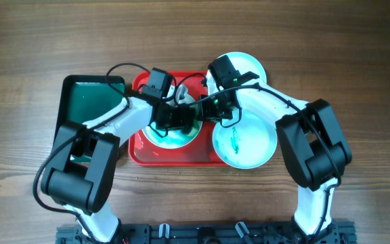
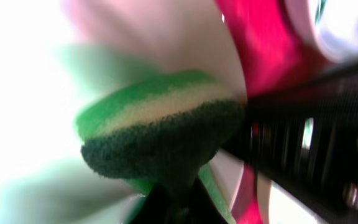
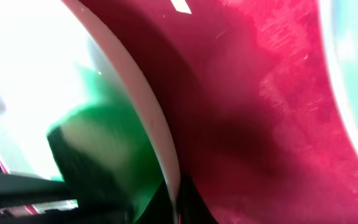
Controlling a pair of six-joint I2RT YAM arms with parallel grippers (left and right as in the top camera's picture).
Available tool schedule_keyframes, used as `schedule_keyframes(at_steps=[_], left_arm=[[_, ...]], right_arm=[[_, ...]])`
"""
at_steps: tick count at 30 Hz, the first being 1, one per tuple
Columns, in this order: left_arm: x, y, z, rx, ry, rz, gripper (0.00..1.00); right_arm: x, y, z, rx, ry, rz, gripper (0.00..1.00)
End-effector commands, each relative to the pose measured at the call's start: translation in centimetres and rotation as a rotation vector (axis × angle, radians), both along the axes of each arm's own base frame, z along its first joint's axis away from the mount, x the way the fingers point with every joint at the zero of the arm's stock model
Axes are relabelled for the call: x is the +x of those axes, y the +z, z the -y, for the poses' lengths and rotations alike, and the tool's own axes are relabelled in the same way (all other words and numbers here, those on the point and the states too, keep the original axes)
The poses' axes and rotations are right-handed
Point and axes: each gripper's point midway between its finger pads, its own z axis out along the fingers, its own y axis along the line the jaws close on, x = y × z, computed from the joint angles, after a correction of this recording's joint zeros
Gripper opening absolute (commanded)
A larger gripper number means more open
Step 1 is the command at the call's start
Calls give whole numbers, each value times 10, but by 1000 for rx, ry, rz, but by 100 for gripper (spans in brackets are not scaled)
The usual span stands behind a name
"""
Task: Clean dirty plates on tray and stack at the side
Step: 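Scrub the white plate with the sponge while right gripper holds its rim, then lift the sponge off the plate with the left gripper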
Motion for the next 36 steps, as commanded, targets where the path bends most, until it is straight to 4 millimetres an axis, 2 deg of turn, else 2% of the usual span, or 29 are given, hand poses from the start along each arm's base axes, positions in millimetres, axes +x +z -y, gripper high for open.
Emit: schedule_keyframes(at_steps=[1, 4, 7, 9, 13, 16, 18, 20, 24, 28, 31, 34, 36], left_arm=[[39, -26, -65, 357, 249, 134, 5], [50, -24, -92, 494, 324, 201, 4], [49, -21, -122, 640, 425, 220, 4], [37, -20, -142, 731, 527, 183, 4], [-1, -28, -151, 778, 559, 25, 4], [-35, -37, -130, 688, 463, -160, 4], [-56, -39, -105, 567, 332, -271, 4], [-74, -34, -70, 374, 155, -355, 4], [-88, -12, -20, 50, -83, -371, 4], [-68, -9, -7, -22, -109, -272, 4], [-34, -10, 0, -31, -86, -126, 4], [-2, -19, -17, 90, 55, -33, 4], [19, -25, -40, 221, 179, 32, 4]], right_arm=[[-8, -15, 8, -48, -10, -34, 4], [-8, -15, 8, -48, -8, -33, 4], [-8, -15, 8, -48, -4, -30, 4], [-8, -15, 8, -47, -4, -29, 4], [-7, -15, 7, -46, 3, -23, 4], [-7, -15, 7, -45, 5, -22, 4], [-7, -15, 7, -45, 5, -22, 4], [-7, -15, 7, -45, 5, -22, 4], [-8, -15, 7, -45, 6, -23, 4], [-8, -15, 7, -45, 5, -23, 4], [-8, -15, 7, -45, 6, -23, 4], [-8, -15, 7, -46, 6, -23, 4], [-8, -15, 7, -45, 6, -23, 4]])
